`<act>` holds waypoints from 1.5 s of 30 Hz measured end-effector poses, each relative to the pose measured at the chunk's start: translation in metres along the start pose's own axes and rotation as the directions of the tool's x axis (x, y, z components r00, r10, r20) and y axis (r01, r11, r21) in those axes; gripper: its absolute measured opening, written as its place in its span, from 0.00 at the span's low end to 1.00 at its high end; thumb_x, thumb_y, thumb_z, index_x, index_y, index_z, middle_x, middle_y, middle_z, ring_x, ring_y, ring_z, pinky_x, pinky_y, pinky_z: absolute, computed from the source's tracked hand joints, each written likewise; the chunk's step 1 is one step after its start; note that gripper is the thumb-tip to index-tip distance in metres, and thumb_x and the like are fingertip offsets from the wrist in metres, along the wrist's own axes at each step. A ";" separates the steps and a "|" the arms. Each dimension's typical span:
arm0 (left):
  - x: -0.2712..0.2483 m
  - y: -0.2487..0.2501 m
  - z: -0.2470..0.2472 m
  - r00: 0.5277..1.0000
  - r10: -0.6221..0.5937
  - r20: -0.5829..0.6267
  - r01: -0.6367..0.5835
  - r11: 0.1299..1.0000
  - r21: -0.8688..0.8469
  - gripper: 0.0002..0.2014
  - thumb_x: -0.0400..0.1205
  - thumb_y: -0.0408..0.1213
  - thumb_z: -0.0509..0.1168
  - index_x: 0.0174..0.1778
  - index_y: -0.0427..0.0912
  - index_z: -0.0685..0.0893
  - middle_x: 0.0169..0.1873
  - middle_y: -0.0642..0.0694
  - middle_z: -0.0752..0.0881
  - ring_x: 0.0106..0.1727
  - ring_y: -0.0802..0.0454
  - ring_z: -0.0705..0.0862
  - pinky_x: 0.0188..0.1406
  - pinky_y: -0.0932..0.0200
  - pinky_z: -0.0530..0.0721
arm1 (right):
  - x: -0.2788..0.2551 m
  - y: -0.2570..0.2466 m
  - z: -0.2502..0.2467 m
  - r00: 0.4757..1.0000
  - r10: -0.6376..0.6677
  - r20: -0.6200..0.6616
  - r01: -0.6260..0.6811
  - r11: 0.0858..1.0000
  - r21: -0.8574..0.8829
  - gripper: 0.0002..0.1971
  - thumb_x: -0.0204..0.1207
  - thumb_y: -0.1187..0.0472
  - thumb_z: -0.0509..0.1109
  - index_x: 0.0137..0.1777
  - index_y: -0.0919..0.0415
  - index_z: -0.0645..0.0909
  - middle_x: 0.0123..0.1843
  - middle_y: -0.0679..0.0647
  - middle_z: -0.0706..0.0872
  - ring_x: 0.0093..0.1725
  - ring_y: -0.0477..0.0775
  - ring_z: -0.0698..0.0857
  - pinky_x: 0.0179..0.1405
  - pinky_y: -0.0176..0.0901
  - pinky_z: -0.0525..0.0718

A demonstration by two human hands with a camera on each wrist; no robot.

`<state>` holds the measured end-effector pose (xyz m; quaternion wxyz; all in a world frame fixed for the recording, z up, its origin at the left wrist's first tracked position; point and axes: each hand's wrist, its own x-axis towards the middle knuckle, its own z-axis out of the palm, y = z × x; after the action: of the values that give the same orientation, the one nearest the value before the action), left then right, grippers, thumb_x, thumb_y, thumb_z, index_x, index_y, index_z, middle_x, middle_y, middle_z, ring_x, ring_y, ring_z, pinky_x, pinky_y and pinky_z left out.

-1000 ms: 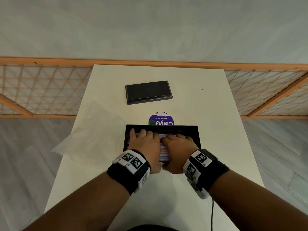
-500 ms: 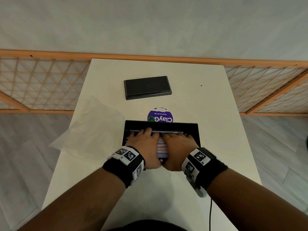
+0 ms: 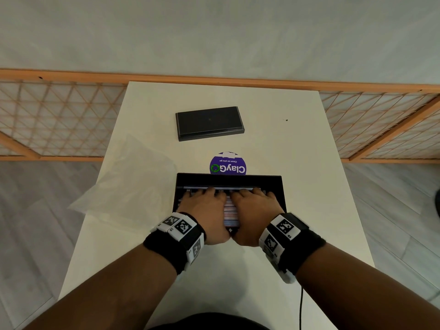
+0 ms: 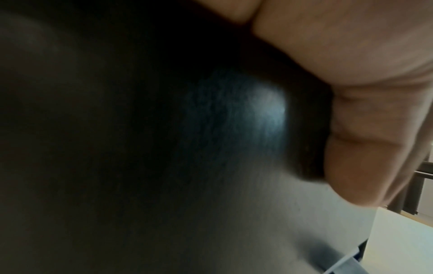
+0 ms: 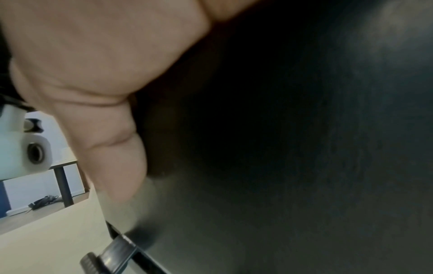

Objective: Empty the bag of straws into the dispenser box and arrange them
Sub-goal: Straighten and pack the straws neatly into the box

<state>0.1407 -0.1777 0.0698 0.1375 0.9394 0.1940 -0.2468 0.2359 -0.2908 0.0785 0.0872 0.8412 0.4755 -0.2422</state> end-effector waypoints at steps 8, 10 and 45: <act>-0.002 0.000 0.006 1.000 -0.006 0.002 0.006 1.000 0.003 0.47 0.69 0.68 0.68 0.82 0.53 0.62 0.80 0.46 0.68 0.84 0.43 0.66 0.85 0.32 0.57 | -0.003 -0.001 0.005 1.000 -0.001 0.016 0.001 1.000 0.012 0.47 0.59 0.38 0.72 0.79 0.49 0.62 0.80 0.50 0.69 0.80 0.60 0.67 0.80 0.69 0.59; 0.000 -0.001 0.005 1.000 -0.004 0.016 0.004 1.000 -0.003 0.48 0.69 0.69 0.68 0.83 0.53 0.62 0.81 0.47 0.70 0.84 0.43 0.67 0.85 0.32 0.56 | -0.002 -0.001 0.005 1.000 0.002 0.007 -0.002 1.000 0.009 0.47 0.59 0.38 0.71 0.79 0.49 0.62 0.79 0.50 0.71 0.80 0.60 0.68 0.80 0.67 0.60; -0.020 0.007 0.005 0.997 -0.013 -0.071 0.016 0.999 0.043 0.33 0.76 0.56 0.69 0.76 0.53 0.68 0.72 0.47 0.76 0.76 0.42 0.76 0.82 0.33 0.63 | -0.005 -0.004 -0.002 1.000 0.003 0.023 -0.003 1.000 -0.026 0.38 0.62 0.39 0.71 0.73 0.49 0.71 0.71 0.48 0.77 0.72 0.59 0.75 0.76 0.64 0.66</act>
<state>0.1257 -0.1919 0.0773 0.1084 0.9489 0.2002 -0.2187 0.2313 -0.2921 0.0826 0.1037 0.8380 0.4762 -0.2455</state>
